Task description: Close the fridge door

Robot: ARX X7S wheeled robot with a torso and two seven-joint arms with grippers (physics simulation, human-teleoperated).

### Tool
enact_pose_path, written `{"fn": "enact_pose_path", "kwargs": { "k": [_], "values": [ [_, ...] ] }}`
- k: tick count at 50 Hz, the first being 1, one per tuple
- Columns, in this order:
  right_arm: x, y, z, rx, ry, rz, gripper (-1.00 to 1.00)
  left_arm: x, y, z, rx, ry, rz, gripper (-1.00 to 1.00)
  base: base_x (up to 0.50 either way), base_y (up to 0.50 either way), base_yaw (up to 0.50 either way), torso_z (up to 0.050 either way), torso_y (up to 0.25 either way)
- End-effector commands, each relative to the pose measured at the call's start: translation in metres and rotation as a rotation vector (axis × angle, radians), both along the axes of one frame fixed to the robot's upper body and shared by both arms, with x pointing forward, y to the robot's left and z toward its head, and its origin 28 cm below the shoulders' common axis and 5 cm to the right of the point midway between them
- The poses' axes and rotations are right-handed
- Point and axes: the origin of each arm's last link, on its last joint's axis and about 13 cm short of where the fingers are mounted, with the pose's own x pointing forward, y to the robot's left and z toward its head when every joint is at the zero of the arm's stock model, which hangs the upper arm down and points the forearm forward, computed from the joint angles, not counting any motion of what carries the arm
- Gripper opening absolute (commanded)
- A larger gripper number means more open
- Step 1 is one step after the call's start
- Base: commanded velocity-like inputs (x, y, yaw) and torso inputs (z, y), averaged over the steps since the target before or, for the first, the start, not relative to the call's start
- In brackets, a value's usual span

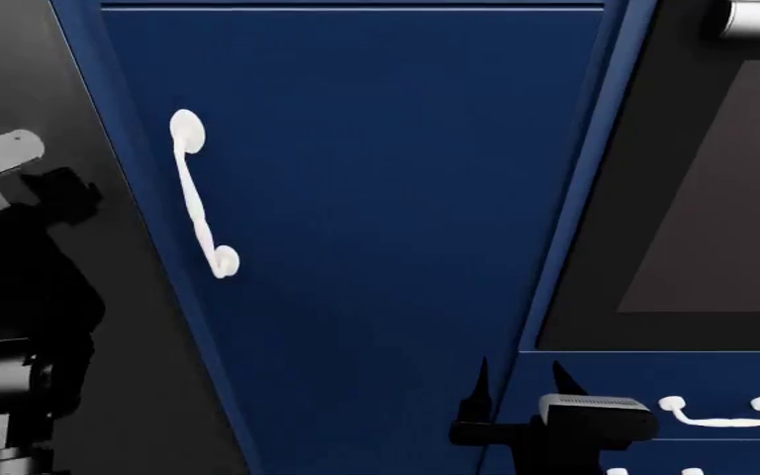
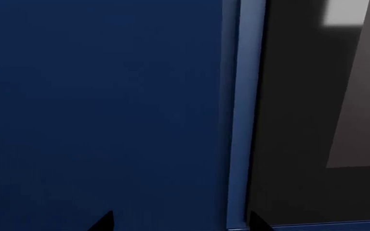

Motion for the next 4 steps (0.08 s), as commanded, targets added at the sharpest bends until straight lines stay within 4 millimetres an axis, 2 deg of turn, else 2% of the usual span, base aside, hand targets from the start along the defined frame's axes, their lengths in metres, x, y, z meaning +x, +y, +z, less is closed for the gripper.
{"fn": "enact_pose_path", "kwargs": {
  "k": [1, 4],
  "values": [
    [0.000, 0.000, 0.000, -0.004, 0.001, 0.001, 1.00, -0.075, -0.016, -0.047, -0.033, -0.149, -0.025, 1.00, 0.00, 0.00, 0.00, 0.000, 0.000],
    [0.001, 0.000, -0.001, -0.005, 0.001, 0.000, 1.00, -0.097, -0.019, -0.059, -0.039, -0.156, -0.050, 1.00, 0.00, 0.00, 0.00, 0.000, 0.000]
  ]
}}
